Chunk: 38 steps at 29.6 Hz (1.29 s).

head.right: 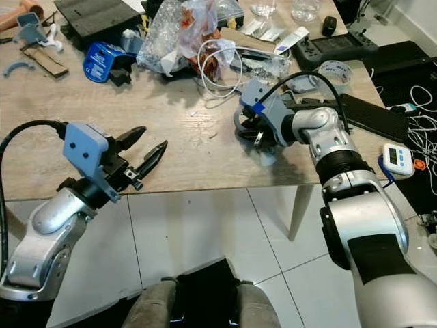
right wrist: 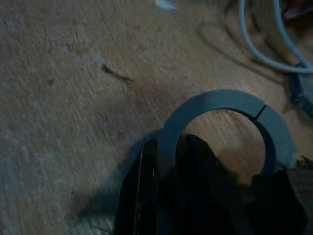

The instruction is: Picking trash to rubbish bin

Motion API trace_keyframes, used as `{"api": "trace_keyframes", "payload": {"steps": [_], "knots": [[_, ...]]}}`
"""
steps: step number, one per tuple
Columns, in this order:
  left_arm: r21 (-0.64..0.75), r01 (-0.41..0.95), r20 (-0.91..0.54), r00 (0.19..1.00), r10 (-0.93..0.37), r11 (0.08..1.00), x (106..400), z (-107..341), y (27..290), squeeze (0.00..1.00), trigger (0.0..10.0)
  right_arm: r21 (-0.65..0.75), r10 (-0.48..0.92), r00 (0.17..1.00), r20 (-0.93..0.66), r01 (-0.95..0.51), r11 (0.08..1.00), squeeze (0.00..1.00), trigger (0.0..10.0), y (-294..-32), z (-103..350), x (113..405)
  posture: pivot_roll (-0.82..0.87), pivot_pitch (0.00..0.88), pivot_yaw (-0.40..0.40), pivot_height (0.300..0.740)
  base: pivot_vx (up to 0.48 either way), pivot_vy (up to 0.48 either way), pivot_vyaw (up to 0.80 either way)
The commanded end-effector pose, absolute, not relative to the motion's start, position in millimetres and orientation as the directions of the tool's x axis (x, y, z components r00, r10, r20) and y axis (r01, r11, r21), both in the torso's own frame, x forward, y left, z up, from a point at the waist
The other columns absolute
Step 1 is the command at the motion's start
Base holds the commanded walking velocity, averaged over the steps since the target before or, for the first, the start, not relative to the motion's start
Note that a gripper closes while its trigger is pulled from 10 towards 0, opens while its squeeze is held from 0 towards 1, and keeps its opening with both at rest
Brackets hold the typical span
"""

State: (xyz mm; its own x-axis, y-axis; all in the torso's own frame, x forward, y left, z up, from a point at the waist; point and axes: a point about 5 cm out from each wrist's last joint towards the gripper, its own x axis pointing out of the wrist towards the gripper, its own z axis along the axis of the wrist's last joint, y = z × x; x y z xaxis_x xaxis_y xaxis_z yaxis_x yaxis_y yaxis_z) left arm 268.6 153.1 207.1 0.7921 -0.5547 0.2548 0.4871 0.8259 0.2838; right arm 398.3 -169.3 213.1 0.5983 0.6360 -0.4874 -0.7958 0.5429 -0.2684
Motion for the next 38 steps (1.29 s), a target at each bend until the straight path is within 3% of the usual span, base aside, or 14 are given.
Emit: {"api": "trace_keyframes", "payload": {"steps": [1,2,3,5,6,9,11,15,17,18,22,30,34,38], "knots": [[0.279,0.489,0.246,0.796,-0.554,0.826,269.9,202.1,152.0,0.00,10.0,-0.256,0.665,0.621,-0.415,-0.781,0.569,0.00,0.0,-170.0,214.1,398.4,0.02,0.216,-0.032,0.740,0.000,0.000,0.00],[0.284,0.479,0.255,0.797,-0.547,0.831,271.7,203.6,152.6,0.00,10.0,-0.229,0.725,0.646,-0.238,-0.763,0.605,0.00,0.0,-164.6,234.8,401.2,0.02,0.213,-0.033,0.740,0.000,0.000,0.00],[0.284,0.479,0.255,0.797,-0.547,0.831,271.7,203.6,152.6,0.00,10.0,-0.229,0.725,0.646,-0.238,-0.763,0.605,0.00,0.0,-164.6,234.8,401.2,0.02,0.213,-0.033,0.740,0.000,0.000,0.00],[0.289,0.461,0.270,0.802,-0.533,0.839,273.3,205.9,154.4,0.00,10.0,-0.162,0.767,0.639,-0.053,-0.764,0.625,0.00,0.0,-161.8,255.6,401.5,0.02,0.203,-0.034,0.740,0.000,0.000,0.00],[0.289,0.461,0.270,0.802,-0.533,0.839,273.3,205.9,154.4,0.00,10.0,-0.162,0.767,0.639,-0.053,-0.764,0.625,0.00,0.0,-161.8,255.6,401.5,0.02,0.203,-0.034,0.740,0.000,0.000,0.00],[0.294,0.428,0.295,0.810,-0.507,0.855,277.4,209.1,157.0,0.00,10.0,-0.065,0.763,0.627,0.154,-0.765,0.641,0.00,0.0,-162.1,272.2,400.6,0.01,0.196,-0.034,0.740,0.000,0.000,0.00],[0.296,0.423,0.300,0.810,-0.504,0.856,278.7,209.7,157.2,0.00,10.0,-0.043,0.750,0.635,0.185,-0.757,0.652,0.00,0.0,-162.8,273.4,401.2,0.01,0.192,-0.035,0.740,0.000,0.000,0.00],[0.303,0.402,0.318,0.813,-0.489,0.864,282.6,212.3,157.7,0.00,10.0,0.056,0.732,0.604,0.315,-0.782,0.621,0.00,0.0,-162.0,276.6,399.6,0.01,0.185,-0.036,0.740,0.000,0.000,0.00],[0.305,0.388,0.327,0.815,-0.479,0.870,284.7,213.5,158.6,0.00,10.0,0.130,0.731,0.549,0.404,-0.826,0.549,0.00,0.0,-157.0,278.8,396.7,0.01,0.180,-0.036,0.740,0.000,0.000,0.00],[0.305,0.388,0.327,0.815,-0.479,0.870,284.7,213.5,158.6,0.00,10.0,0.130,0.731,0.549,0.404,-0.826,0.549,0.00,0.0,-157.0,278.8,396.7,0.01,0.180,-0.036,0.740,0.000,0.000,0.00],[0.313,0.356,0.340,0.824,-0.454,0.881,288.2,214.7,160.9,0.00,10.0,0.201,0.733,0.421,0.534,-0.906,0.373,0.00,0.0,-142.3,281.1,387.2,0.00,0.171,-0.037,0.740,0.000,0.000,0.00],[0.322,0.306,0.370,0.830,-0.416,0.896,295.1,218.4,163.6,0.00,10.0,0.252,0.683,0.412,0.603,-0.911,0.326,0.00,0.0,-130.5,282.9,386.7,0.00,0.140,-0.030,0.740,0.000,0.000,0.00],[0.316,0.250,0.399,0.840,-0.367,0.915,297.5,222.2,168.8,0.00,10.0,0.154,0.706,0.507,0.495,-0.851,0.503,0.00,0.0,-119.2,275.7,391.3,0.00,0.146,-0.032,0.740,0.000,0.000,0.00],[0.318,0.242,0.400,0.842,-0.361,0.917,297.4,221.1,169.2,0.00,10.0,0.302,0.599,0.560,0.572,-0.823,0.481,0.00,0.0,-127.7,281.7,395.3,0.01,0.149,-0.038,0.740,0.000,0.000,0.00]]}}
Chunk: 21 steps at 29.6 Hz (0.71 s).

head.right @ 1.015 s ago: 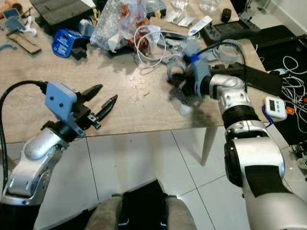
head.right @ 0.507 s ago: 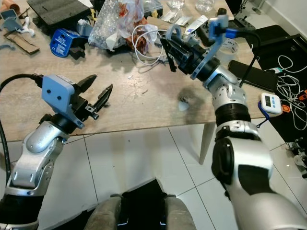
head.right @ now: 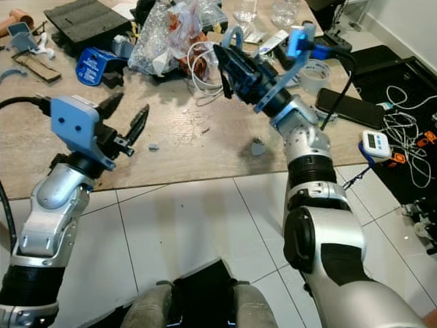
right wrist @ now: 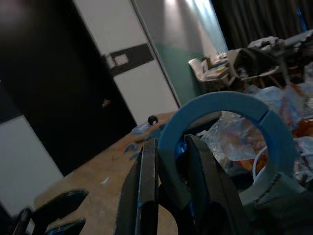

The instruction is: Picking trash to rubbish bin

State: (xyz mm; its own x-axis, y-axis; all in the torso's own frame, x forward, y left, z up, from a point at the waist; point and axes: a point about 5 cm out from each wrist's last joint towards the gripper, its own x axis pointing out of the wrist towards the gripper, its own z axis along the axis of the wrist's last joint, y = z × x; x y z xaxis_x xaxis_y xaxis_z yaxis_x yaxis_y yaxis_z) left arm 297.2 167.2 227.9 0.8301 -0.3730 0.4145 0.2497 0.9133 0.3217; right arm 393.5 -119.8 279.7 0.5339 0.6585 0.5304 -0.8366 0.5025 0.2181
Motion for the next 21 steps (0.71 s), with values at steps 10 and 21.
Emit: {"api": "trace_keyframes", "payload": {"steps": [10,21], "knots": [[0.321,0.220,0.410,0.845,-0.344,0.921,298.4,220.7,170.8,0.00,10.0,0.442,0.367,0.545,0.754,-0.834,0.329,0.00,0.0,-168.3,308.1,395.1,0.01,0.152,-0.035,0.740,0.000,0.000,0.00],[0.315,0.187,0.427,0.848,-0.315,0.930,300.5,222.0,172.3,0.00,10.0,0.269,0.336,0.663,0.669,-0.638,0.722,0.00,0.0,-187.8,332.4,399.4,0.00,0.159,-0.034,0.740,0.000,0.000,0.00]]}}
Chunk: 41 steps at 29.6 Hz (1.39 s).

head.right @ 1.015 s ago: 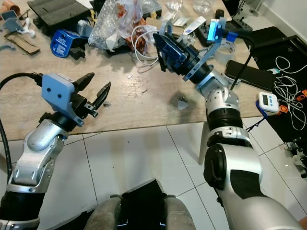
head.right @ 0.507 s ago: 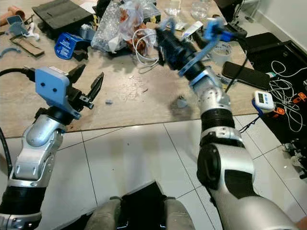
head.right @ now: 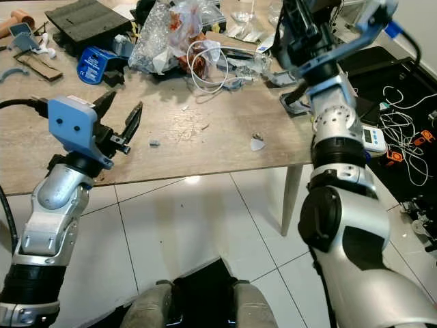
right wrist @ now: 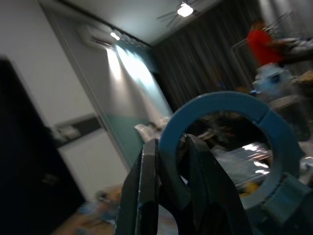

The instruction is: Picking trash to rubbish bin

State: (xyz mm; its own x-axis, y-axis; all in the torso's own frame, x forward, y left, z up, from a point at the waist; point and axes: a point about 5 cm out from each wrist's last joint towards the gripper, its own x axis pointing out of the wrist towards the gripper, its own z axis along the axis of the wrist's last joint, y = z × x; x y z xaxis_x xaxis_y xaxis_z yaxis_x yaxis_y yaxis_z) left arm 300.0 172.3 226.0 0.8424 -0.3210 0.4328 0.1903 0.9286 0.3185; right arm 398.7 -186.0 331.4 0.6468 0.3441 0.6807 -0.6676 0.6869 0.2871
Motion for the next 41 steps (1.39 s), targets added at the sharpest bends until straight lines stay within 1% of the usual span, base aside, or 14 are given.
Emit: {"api": "trace_keyframes", "payload": {"steps": [1,7,12,17,19,20,21,25,26,29,30,31,37,41], "knots": [[0.315,0.185,0.427,0.848,-0.313,0.931,300.7,221.6,172.4,0.00,10.0,0.242,0.342,0.675,0.654,-0.615,0.751,0.00,0.0,-187.7,332.6,399.9,0.00,0.159,-0.034,0.740,0.000,0.000,0.00],[0.316,0.178,0.425,0.851,-0.307,0.932,301.4,219.9,172.0,0.00,10.0,0.115,0.352,0.748,0.562,-0.492,0.863,0.00,0.0,-183.1,323.2,404.1,0.00,0.162,-0.034,0.740,0.000,0.000,0.00],[0.315,0.174,0.427,0.852,-0.303,0.933,301.3,219.6,172.0,0.00,10.0,0.128,0.378,0.735,0.564,-0.530,0.839,0.00,0.0,-176.5,319.7,404.6,0.00,0.164,-0.035,0.740,0.000,0.000,0.00],[0.285,0.183,0.434,0.851,-0.297,0.941,300.4,219.2,172.1,0.00,10.0,0.203,0.463,0.613,0.640,-0.716,0.668,0.00,0.0,-162.1,322.8,399.7,0.00,0.169,-0.033,0.740,0.000,0.000,0.00],[0.285,0.183,0.434,0.851,-0.297,0.941,300.4,219.2,172.1,0.00,10.0,0.203,0.463,0.613,0.640,-0.716,0.668,0.00,0.0,-162.1,322.8,399.7,0.00,0.169,-0.033,0.740,0.000,0.000,0.00],[0.249,0.198,0.443,0.847,-0.294,0.948,300.2,220.0,172.1,0.00,10.0,0.185,0.533,0.514,0.672,-0.814,0.551,0.00,0.0,-154.6,325.3,392.5,0.00,0.169,-0.033,0.740,0.000,0.000,0.00],[0.198,0.222,0.456,0.841,-0.290,0.955,299.9,221.4,171.7,0.00,10.0,0.126,0.620,0.345,0.705,-0.921,0.369,0.00,0.7,-144.2,327.4,378.7,0.00,0.170,-0.035,0.740,0.000,0.000,0.00],[0.147,0.275,0.456,0.834,-0.312,0.950,298.5,221.0,168.0,0.00,10.0,0.048,0.693,0.202,0.692,-0.971,0.234,0.00,2.2,-134.8,323.7,362.4,0.00,0.171,-0.038,0.740,0.000,0.000,0.00],[0.101,0.342,0.450,0.822,-0.350,0.934,295.2,218.6,161.5,0.00,10.0,-0.018,0.765,0.033,0.643,-0.998,0.059,0.00,3.9,-122.5,313.3,340.6,0.00,0.171,-0.038,0.740,0.000,0.000,0.00],[0.082,0.370,0.448,0.815,-0.366,0.925,293.7,217.7,158.8,0.00,10.0,-0.031,0.792,-0.031,0.609,-0.999,-0.016,0.00,4.9,-116.6,306.5,331.2,0.00,0.173,-0.039,0.740,0.000,0.000,0.00],[0.062,0.397,0.446,0.810,-0.381,0.916,292.2,216.9,156.4,0.00,10.0,-0.029,0.814,-0.082,0.575,-0.996,-0.079,0.00,8.5,-110.4,299.2,323.7,0.00,0.173,-0.039,0.740,0.000,0.000,0.00],[0.043,0.422,0.443,0.804,-0.396,0.905,291.0,216.3,153.9,0.00,10.0,-0.016,0.827,-0.109,0.552,-0.993,-0.121,0.00,10.0,-105.5,293.3,319.3,0.00,0.173,-0.042,0.740,0.000,0.000,0.00],[-0.014,0.582,0.414,0.743,-0.525,0.813,277.8,210.7,142.8,0.00,10.0,0.122,0.893,-0.173,0.415,-0.962,-0.243,0.00,10.0,-75.2,254.9,295.1,0.00,0.172,-0.045,0.740,0.000,0.000,0.00],[-0.038,0.636,0.400,0.717,-0.571,0.771,271.4,207.4,141.4,0.00,10.0,0.176,0.931,-0.186,0.314,-0.952,-0.249,0.00,10.0,-62.4,232.9,285.2,0.00,0.171,-0.046,0.740,0.000,0.000,0.00]]}}
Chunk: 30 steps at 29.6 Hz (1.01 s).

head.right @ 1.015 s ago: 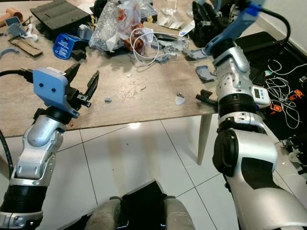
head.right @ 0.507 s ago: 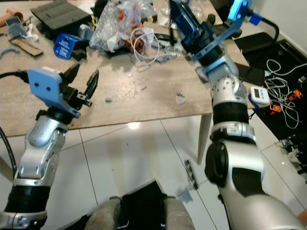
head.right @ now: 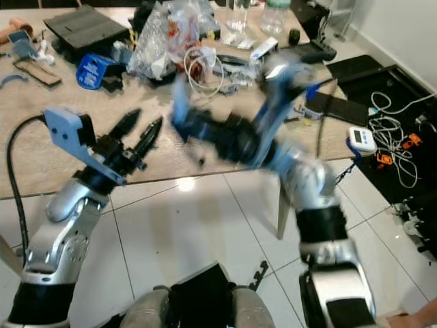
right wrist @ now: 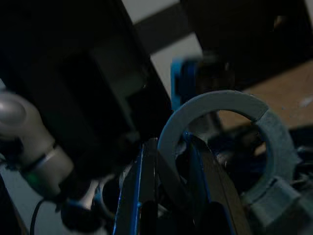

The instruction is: Picking trash to rubbish bin

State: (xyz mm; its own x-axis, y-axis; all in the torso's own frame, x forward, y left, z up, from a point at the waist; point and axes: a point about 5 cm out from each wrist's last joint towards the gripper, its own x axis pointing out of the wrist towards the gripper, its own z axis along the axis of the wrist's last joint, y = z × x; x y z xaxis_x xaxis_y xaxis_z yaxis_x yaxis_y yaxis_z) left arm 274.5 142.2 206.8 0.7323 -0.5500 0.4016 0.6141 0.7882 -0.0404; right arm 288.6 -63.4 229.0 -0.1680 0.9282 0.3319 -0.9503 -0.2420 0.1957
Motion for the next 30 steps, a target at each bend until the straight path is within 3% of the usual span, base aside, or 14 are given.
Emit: {"api": "trace_keyframes", "payload": {"steps": [1,3,8,9,12,14,22,25,26,30], "knots": [[-0.043,0.643,0.395,0.714,-0.578,0.765,269.7,206.3,142.4,0.00,10.0,0.193,0.945,-0.188,0.269,-0.950,-0.244,0.00,10.0,-58.2,223.9,282.9,0.00,0.171,-0.046,0.740,0.000,0.000,0.00],[-0.053,0.641,0.376,0.723,-0.579,0.766,266.7,201.9,148.7,0.00,10.0,0.236,0.975,-0.175,0.139,-0.950,-0.204,0.00,10.0,-50.2,197.0,279.2,0.00,0.171,-0.046,0.740,-0.319,0.000,0.00],[-0.063,0.633,0.356,0.736,-0.575,0.771,263.7,195.7,158.0,0.00,10.0,0.275,0.988,-0.154,0.016,-0.949,-0.152,0.00,10.0,-48.2,170.6,278.5,0.00,0.170,-0.048,0.740,-0.377,0.000,0.00],[-0.075,0.621,0.332,0.753,-0.568,0.780,262.1,190.3,166.4,0.00,10.0,0.295,0.990,-0.121,-0.067,-0.951,-0.096,0.00,10.0,-48.9,153.8,278.6,0.00,0.170,-0.048,0.740,-0.386,0.000,0.00],[-0.080,0.609,0.317,0.766,-0.559,0.789,262.1,186.8,170.7,0.00,10.0,0.306,0.990,-0.102,-0.102,-0.950,-0.067,0.00,10.0,-49.9,145.4,279.5,0.00,0.170,-0.048,0.740,-0.386,0.000,0.00],[-0.096,0.575,0.259,0.803,-0.537,0.812,260.0,171.9,182.1,0.00,10.0,0.343,0.973,-0.013,-0.233,-0.937,0.070,0.00,10.0,-58.0,111.1,285.0,0.01,0.172,-0.049,0.740,-0.386,0.000,0.00],[-0.121,0.510,0.178,0.855,-0.487,0.852,256.6,150.1,199.6,0.00,10.0,0.371,0.927,0.104,-0.360,-0.896,0.245,0.00,10.0,-72.2,74.3,288.7,0.01,0.173,-0.051,0.740,-0.386,0.000,0.00],[-0.125,0.388,0.047,0.922,-0.385,0.913,250.9,119.8,228.6,0.00,10.0,0.367,0.828,0.254,-0.499,-0.804,0.468,0.00,10.0,-93.1,34.4,287.7,0.02,0.174,-0.051,0.740,-0.384,0.000,0.00],[-0.125,0.388,0.047,0.922,-0.385,0.913,250.9,119.8,228.6,0.00,10.0,0.367,0.828,0.254,-0.499,-0.804,0.468,0.00,10.0,-93.1,34.4,287.7,0.02,0.174,-0.051,0.740,-0.379,0.000,0.00],[-0.123,0.254,-0.127,0.955,-0.269,0.959,237.2,79.2,258.8,0.00,10.0,0.302,0.648,0.415,-0.639,-0.639,0.707,0.00,10.0,-119.6,-2.8,279.5,0.02,0.174,-0.051,0.740,-0.383,0.000,0.00]]}}
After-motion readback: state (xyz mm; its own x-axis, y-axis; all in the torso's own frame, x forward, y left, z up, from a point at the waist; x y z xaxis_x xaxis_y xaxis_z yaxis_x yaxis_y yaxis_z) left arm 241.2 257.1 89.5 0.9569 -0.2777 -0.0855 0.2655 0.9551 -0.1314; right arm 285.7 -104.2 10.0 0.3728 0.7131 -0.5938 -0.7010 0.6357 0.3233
